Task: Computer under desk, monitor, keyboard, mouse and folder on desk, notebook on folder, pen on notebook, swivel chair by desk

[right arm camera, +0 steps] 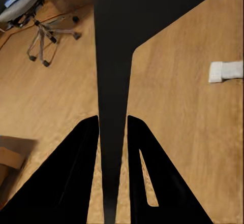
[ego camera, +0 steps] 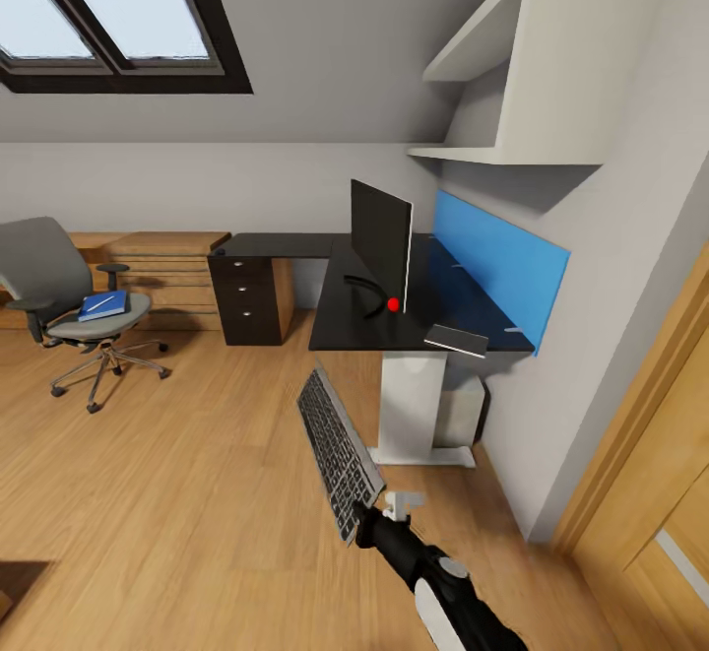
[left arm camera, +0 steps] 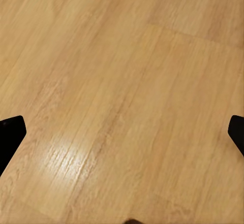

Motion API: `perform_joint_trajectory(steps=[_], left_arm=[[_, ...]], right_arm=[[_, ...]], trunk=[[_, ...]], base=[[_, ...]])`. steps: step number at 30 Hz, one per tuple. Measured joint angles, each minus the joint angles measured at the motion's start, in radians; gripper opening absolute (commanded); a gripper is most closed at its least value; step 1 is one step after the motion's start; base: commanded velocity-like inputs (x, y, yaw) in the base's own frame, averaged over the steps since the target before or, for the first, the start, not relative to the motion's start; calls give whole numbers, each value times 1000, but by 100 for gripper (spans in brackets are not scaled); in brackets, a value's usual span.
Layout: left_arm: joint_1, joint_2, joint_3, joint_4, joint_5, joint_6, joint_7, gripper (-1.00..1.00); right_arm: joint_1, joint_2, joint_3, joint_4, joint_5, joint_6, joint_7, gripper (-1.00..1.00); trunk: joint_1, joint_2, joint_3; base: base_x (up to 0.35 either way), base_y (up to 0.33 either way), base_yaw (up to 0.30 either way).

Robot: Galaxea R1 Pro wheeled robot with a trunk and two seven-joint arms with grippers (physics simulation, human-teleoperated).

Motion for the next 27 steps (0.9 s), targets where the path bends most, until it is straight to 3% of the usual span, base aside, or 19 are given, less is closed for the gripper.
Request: perform_joint_trajectory(steps=[2, 3, 4, 5, 8, 16, 24, 27], left_arm=[[0, 0, 0, 0, 0, 0, 0, 100], [-1, 0, -1, 0, -2, -1, 0, 100], [0, -1, -1, 0, -3, -1, 0, 100], [0, -1, -1, 0, -3, -1, 0, 100], [0, 0, -1, 0, -3, -10, 0, 100], [0, 0, -1, 0, -3, -23, 0, 100], [0, 0, -1, 0, -8, -23, 0, 100], [0, 0, -1, 0, -9, -23, 0, 100]], right_arm=[[0, 1, 99, 1, 21, -12, -183, -100], [1, 3, 218, 1, 87, -17, -378, -100], [0, 6, 252, -1, 130, -19, -438, -100], [0, 9, 264, -1, 143, -19, -458, -100], [0, 14, 278, 0, 165, -20, -483, -100], [0, 16, 285, 1, 174, -21, -492, -100], [0, 17, 285, 17, 172, -24, -491, -100], [0, 17, 285, 22, 174, -72, -491, -100]], trunk=[[0, 0, 0], [0, 0, 0], [0, 0, 0], [0, 0, 0], [0, 0, 0], [0, 0, 0], [-1, 0, 0], [-1, 0, 0]], base=[[0, 54, 0], [0, 208, 0], [0, 249, 0], [0, 277, 0], [0, 306, 0], [6, 326, 0], [244, 231, 0], [298, 200, 0]])
